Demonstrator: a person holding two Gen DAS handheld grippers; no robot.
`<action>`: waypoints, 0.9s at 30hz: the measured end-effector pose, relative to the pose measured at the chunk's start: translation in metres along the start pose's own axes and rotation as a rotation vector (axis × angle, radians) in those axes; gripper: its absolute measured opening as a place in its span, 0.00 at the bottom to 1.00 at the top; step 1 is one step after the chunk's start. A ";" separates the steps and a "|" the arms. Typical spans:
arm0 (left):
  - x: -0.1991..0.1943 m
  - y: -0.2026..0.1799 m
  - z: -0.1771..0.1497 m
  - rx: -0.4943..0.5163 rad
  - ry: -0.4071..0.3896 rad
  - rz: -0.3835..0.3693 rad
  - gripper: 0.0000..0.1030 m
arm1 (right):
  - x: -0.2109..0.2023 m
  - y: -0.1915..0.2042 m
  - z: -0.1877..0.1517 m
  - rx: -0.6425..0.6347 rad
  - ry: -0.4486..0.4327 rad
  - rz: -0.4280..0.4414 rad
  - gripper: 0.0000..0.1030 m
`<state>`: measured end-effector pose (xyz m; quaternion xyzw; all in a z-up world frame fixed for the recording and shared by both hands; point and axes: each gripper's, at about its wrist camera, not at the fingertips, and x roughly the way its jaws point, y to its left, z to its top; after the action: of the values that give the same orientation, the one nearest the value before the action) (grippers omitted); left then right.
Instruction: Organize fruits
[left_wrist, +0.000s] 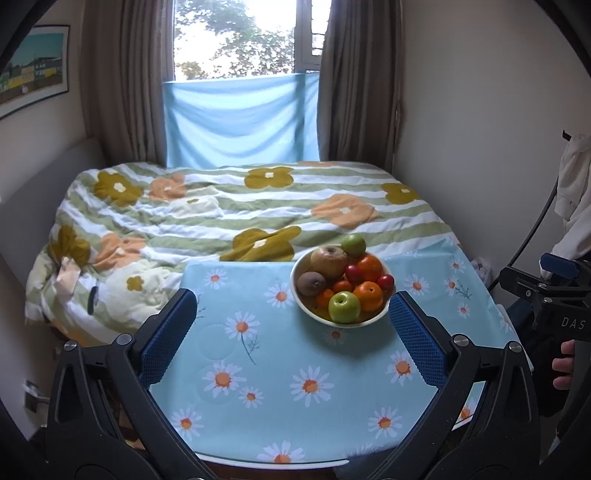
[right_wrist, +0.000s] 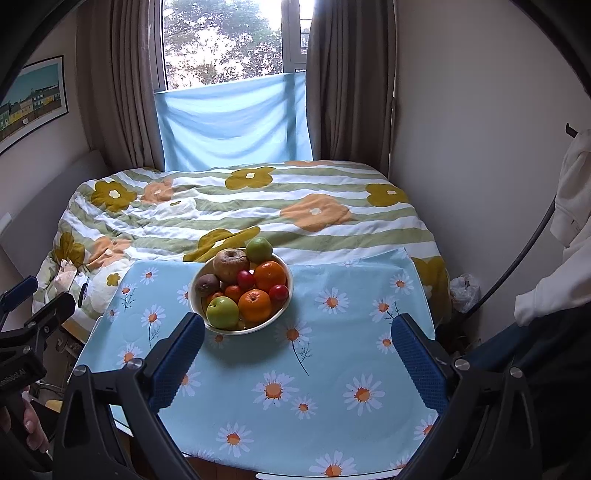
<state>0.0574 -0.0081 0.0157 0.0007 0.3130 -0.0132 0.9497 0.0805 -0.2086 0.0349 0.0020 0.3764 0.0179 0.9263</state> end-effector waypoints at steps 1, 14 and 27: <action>0.000 0.000 0.000 0.000 -0.001 -0.001 1.00 | 0.000 0.000 0.000 0.000 0.001 0.000 0.98; 0.000 0.001 0.000 0.000 0.001 0.000 1.00 | 0.001 -0.001 0.001 0.001 0.001 -0.002 0.98; 0.002 0.005 0.000 -0.005 -0.007 -0.006 1.00 | 0.003 -0.003 0.002 -0.007 0.002 0.001 0.98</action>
<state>0.0593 -0.0034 0.0142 -0.0027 0.3099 -0.0153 0.9506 0.0843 -0.2114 0.0345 -0.0010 0.3772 0.0198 0.9259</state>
